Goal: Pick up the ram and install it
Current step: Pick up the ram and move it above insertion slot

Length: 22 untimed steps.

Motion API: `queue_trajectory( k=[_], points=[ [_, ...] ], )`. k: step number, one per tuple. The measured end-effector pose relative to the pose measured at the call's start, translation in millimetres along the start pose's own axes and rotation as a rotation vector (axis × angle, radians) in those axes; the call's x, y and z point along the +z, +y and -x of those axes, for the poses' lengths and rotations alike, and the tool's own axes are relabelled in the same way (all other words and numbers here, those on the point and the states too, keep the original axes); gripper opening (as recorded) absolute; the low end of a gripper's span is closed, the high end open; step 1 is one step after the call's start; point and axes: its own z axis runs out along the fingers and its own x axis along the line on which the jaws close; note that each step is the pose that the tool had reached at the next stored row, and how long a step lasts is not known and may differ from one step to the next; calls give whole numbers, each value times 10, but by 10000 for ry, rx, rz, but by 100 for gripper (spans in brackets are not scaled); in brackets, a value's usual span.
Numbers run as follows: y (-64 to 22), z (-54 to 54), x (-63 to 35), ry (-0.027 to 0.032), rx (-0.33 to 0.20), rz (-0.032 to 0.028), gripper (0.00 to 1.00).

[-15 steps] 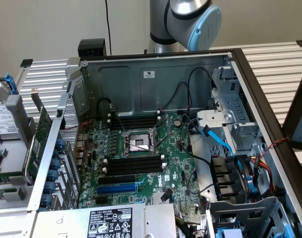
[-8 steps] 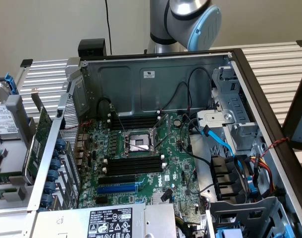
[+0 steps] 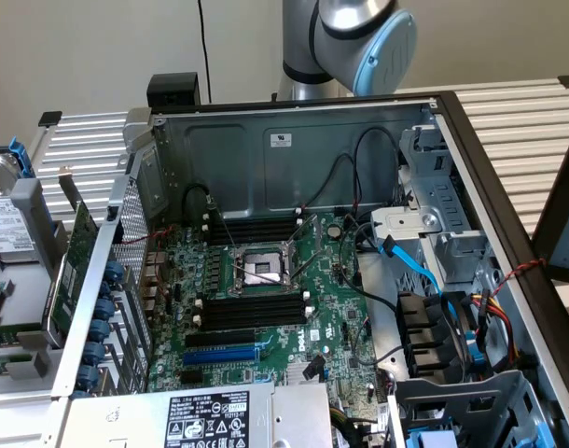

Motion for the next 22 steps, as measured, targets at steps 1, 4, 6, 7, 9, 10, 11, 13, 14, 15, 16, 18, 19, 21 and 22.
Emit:
queue_trajectory(
  k=[1, 4, 6, 7, 9, 10, 11, 13, 14, 15, 16, 18, 19, 21, 22],
  points=[
    [0, 0, 18, 0, 13, 0, 42],
    [0, 0, 73, 0, 26, -1, 42],
    [1, -1, 105, 0, 29, 43, 42],
    [1, -3, 113, 0, 29, 123, 42],
    [-3, -24, 124, -1, 29, 348, 42],
    [-9, -29, 132, -2, 29, 443, 42],
    [-15, -32, 144, -4, 29, 481, 42],
    [-18, -33, 174, -10, 29, 460, 42],
    [-18, -33, 178, -9, 29, 405, 42],
    [-19, -34, 183, -9, 27, 339, 42],
    [-19, -34, 187, -9, 27, 272, 42],
    [-20, -34, 208, -10, 25, 172, 42],
    [-19, -36, 225, -11, 25, 152, 42],
    [-18, -43, 258, -8, 27, 120, 42],
    [-17, -52, 275, -8, 26, 102, 42]
  ],
)
